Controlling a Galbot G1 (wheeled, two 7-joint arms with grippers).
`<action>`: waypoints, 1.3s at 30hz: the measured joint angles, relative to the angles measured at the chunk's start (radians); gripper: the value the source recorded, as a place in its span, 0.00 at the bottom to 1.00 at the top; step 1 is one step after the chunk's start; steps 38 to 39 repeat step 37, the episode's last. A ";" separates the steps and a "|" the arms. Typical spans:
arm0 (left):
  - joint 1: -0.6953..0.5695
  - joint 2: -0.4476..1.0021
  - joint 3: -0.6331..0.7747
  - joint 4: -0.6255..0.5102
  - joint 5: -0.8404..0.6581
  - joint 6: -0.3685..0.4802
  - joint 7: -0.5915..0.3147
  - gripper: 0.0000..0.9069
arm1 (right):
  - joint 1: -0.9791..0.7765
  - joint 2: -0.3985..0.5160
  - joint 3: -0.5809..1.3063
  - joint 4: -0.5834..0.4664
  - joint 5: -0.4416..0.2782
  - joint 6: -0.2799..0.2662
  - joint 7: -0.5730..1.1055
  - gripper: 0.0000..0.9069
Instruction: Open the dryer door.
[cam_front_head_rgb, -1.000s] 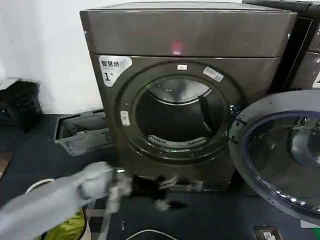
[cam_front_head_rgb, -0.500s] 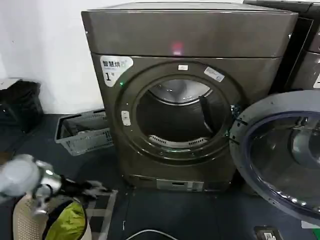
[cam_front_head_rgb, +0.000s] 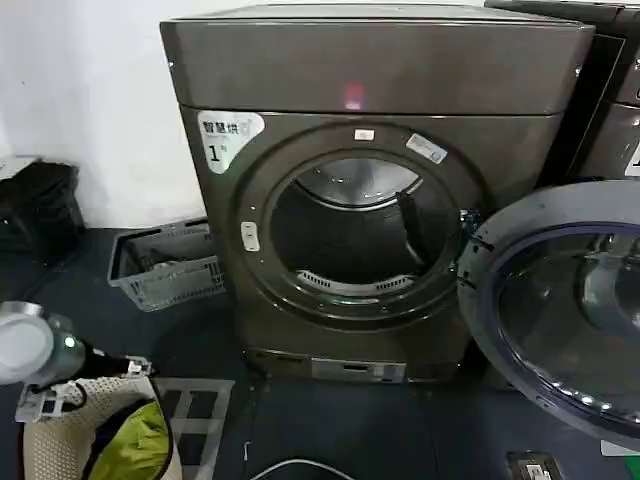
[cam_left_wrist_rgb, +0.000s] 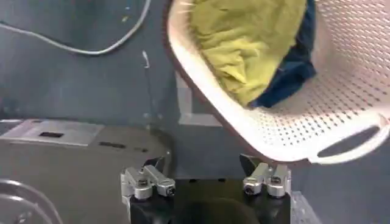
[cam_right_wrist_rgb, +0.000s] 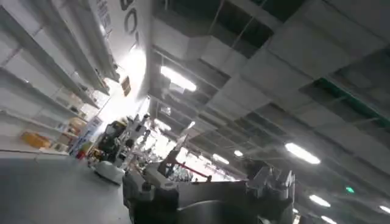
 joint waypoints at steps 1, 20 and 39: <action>0.002 0.002 0.000 0.001 0.013 0.000 0.000 1.00 | 0.000 0.000 -0.003 -0.001 0.000 0.001 0.001 1.00; 0.052 -0.047 0.063 0.099 0.050 0.001 -0.010 1.00 | 0.014 0.011 -0.031 -0.003 -0.010 0.036 -0.005 1.00; 0.039 -0.042 0.055 0.117 0.167 0.002 -0.038 1.00 | 0.027 0.007 -0.040 -0.015 -0.033 0.035 -0.011 1.00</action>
